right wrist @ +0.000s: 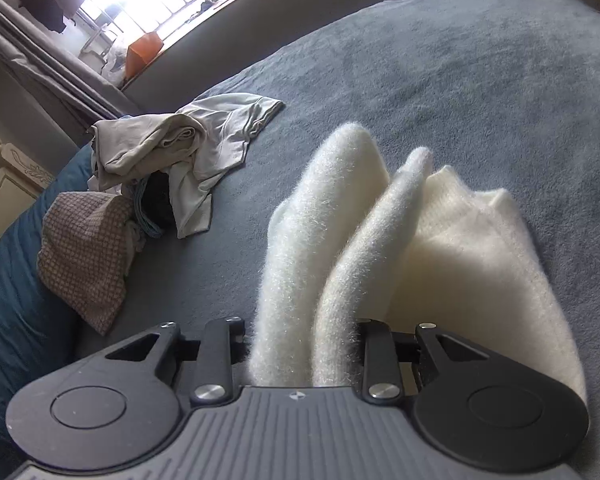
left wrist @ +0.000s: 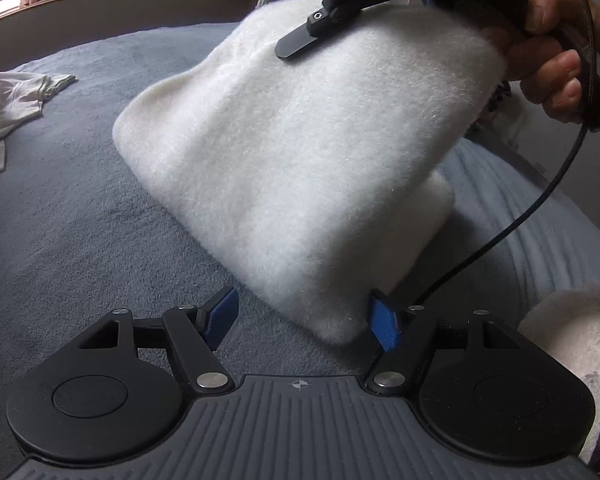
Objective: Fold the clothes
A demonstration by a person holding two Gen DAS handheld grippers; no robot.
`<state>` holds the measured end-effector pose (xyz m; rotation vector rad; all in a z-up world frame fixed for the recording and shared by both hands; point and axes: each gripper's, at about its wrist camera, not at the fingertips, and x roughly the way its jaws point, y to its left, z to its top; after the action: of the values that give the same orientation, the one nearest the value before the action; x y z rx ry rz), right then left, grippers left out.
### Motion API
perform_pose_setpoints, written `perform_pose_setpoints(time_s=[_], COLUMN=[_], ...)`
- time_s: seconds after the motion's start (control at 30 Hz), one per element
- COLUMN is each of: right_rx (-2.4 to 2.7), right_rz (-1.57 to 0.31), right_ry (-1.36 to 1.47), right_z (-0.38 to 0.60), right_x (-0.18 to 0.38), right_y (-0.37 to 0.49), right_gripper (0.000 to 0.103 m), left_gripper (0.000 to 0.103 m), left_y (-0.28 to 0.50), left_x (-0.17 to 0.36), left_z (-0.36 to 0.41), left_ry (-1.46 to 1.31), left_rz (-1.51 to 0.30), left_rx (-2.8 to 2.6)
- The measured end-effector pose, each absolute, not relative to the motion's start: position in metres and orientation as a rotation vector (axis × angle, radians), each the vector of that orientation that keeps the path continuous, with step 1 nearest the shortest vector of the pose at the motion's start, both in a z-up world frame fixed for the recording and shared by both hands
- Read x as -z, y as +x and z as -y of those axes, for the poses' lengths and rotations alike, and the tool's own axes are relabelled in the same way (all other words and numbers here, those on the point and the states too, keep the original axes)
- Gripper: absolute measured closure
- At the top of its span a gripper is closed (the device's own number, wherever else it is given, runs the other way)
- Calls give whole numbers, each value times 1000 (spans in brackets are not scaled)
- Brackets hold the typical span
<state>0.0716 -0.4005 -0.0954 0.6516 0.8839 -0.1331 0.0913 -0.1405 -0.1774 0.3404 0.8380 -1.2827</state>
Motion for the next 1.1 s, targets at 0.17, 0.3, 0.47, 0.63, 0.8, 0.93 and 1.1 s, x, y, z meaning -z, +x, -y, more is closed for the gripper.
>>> perform_pose_setpoints(time_s=[0.17,0.3,0.47,0.63,0.8,0.93,1.1], right_rx=[127,100,31,36,-2,-14,-33], right_rz=[-939,-964,-923,-921,-874,-878,-861], right_ry=[463,377,250,337,314,334,356], right_z=[410,418,427,457,465,474,479], right_x=[106,112,120,152,146,152,157], right_y=[62,56,45,31,23,22,18], right_gripper=[73,73,73,73,73,73,73], left_gripper=[34,34,34,34,34,34,34], left_y=[90,90,104,124,137,126,98], left_x=[185,183,184,167,147,133,144], left_z=[150,150,143,125,130,151,183], left_ry=[369,356,296,182,139,174,239], left_rz=[-857,-869,-932,-927,-822,-682,-590], left_rx=[1280,1309,1351,1378,1369,1418,1516])
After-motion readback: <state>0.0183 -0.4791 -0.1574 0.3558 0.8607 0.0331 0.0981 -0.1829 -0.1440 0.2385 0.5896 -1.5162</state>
